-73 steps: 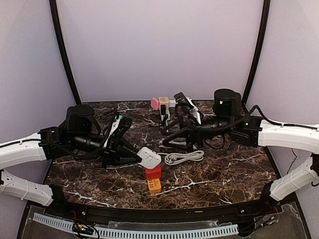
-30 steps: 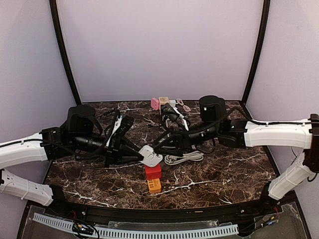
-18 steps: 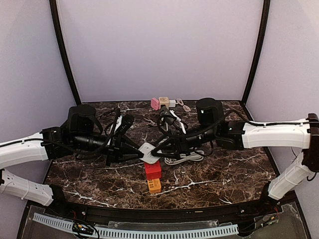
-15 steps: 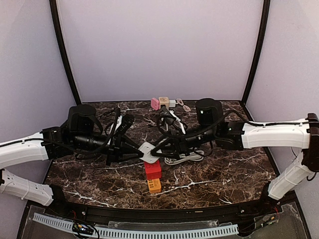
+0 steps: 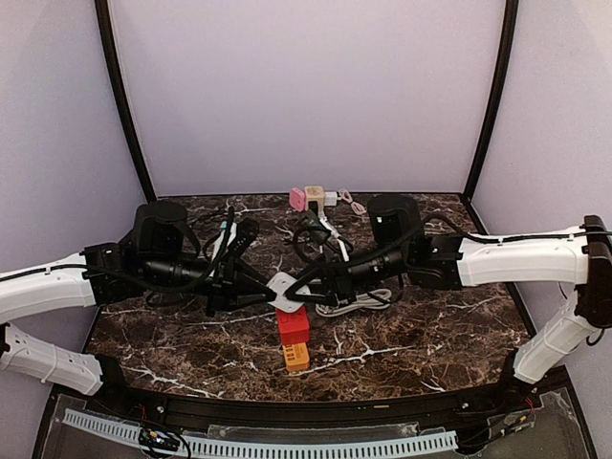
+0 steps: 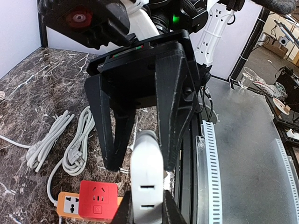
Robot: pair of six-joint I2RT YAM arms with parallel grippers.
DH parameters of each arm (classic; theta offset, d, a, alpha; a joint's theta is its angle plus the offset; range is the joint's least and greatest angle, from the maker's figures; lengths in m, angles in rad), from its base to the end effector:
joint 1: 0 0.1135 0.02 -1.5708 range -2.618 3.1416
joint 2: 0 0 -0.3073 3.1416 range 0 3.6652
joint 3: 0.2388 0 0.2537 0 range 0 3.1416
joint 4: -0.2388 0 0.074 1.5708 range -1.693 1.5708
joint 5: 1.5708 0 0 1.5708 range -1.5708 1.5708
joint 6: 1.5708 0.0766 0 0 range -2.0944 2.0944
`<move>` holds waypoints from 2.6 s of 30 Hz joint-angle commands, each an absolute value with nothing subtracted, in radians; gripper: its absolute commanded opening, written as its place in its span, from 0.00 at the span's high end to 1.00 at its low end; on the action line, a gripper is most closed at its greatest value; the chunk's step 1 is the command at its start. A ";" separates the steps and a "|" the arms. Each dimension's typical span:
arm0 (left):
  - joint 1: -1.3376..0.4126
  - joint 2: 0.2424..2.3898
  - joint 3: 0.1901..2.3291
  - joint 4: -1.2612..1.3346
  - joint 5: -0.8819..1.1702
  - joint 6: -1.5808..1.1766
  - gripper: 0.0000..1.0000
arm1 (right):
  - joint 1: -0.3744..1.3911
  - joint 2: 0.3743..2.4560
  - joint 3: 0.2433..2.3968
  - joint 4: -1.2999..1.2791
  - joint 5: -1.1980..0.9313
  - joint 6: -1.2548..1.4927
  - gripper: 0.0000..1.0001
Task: Pull the plug off the socket
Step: Adjust the plug.
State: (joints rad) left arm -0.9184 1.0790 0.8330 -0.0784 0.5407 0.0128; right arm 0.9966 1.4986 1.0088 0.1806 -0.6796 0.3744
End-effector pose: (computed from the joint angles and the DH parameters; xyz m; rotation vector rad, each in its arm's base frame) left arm 0.1271 -0.2313 0.3380 1.2349 1.5838 -1.1102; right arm 0.1610 0.3375 0.3163 -1.1382 1.8003 1.5179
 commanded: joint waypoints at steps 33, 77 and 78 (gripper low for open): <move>-0.907 1.064 0.843 -0.053 0.620 0.007 0.99 | 0.992 1.558 1.037 0.151 -0.770 0.343 0.54; -0.903 1.099 0.840 -0.023 0.646 0.006 0.99 | 0.973 1.553 1.047 0.235 -0.835 0.385 0.54; -0.903 1.100 0.841 -0.022 0.647 0.005 0.99 | 0.973 1.556 1.048 0.235 -0.831 0.386 0.55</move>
State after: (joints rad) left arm -0.8970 1.0988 0.8330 -0.0452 0.6186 -0.0074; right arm 0.9810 1.5391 1.0348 0.1856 -0.8143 0.3695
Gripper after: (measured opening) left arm 0.143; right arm 0.466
